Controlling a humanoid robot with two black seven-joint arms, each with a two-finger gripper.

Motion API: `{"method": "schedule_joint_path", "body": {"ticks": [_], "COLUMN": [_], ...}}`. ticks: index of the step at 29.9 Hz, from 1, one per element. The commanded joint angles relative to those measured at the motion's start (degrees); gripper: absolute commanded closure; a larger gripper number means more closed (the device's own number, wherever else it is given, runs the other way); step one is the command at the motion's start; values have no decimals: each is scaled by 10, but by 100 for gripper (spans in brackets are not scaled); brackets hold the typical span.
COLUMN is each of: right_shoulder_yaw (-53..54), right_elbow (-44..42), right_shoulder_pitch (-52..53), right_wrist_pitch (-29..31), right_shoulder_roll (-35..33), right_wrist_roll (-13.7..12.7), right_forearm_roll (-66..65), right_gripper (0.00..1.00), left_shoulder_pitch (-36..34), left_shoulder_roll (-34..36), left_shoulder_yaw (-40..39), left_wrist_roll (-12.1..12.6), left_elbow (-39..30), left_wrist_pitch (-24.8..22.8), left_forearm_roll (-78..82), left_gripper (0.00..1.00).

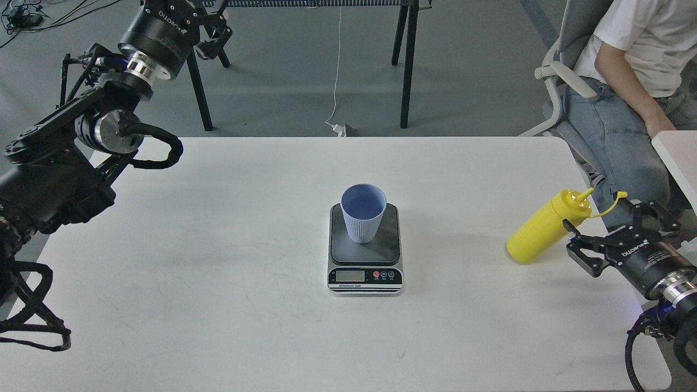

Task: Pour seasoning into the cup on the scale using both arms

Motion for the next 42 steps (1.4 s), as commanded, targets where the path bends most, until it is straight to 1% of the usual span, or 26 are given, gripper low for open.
{"method": "schedule_joint_path", "body": {"ticks": [1, 5, 13, 21, 25, 27, 29, 32, 35, 37, 38, 42], "right_shoulder_yaw": [-6, -20, -17, -20, -13, -11, -12, -9, -4, -1, 0, 45], "right_elbow": [-1, 0, 2, 2, -7, -28, -66, -142, -238, -287, -302, -365], "right_shoulder_pitch": [46, 78, 87, 204, 253, 274, 303, 351, 390, 407, 412, 412], "right_wrist_pitch": [0, 0, 0, 0, 0, 0, 0, 0, 0, 0, 0, 0], "right_shoulder_roll": [-15, -8, 9, 6, 10, 13, 39, 122, 173, 205, 225, 303], "right_wrist_roll": [-4, -4, -4, -5, -2, -2, -2, -2, -14, -35, -40, -43], "right_forearm_roll": [-10, -61, -68, -64, -68, -67, -66, -66, -66, -64, -64, -63], "right_gripper": [2, 2, 2, 2, 2, 2, 2, 2, 2, 2, 2, 2], "left_shoulder_pitch": [0, 0, 5, 5, 6, 6, 6, 6, 7, 8, 8, 14], "left_shoulder_roll": [1, 2, 9, 11, 15, 19, 21, 20, 18, 16, 16, 10], "left_shoulder_yaw": [0, -3, -6, -6, -6, -6, -7, -7, -8, -8, -8, -8], "left_wrist_roll": [0, 0, 0, 0, 0, 0, 0, 0, 0, 0, 0, 0], "left_elbow": [1, 1, 1, 1, 1, 1, 2, 15, 30, 43, 50, 87], "left_wrist_pitch": [-1, 0, -1, -1, -6, -9, -9, -9, -15, -25, -25, -25], "left_forearm_roll": [0, 0, 0, 0, 0, 0, 0, 0, 0, -2, -5, -38], "left_gripper": [0, 0, 0, 0, 0, 0, 0, 0, 0, 0, 0, 0]}}
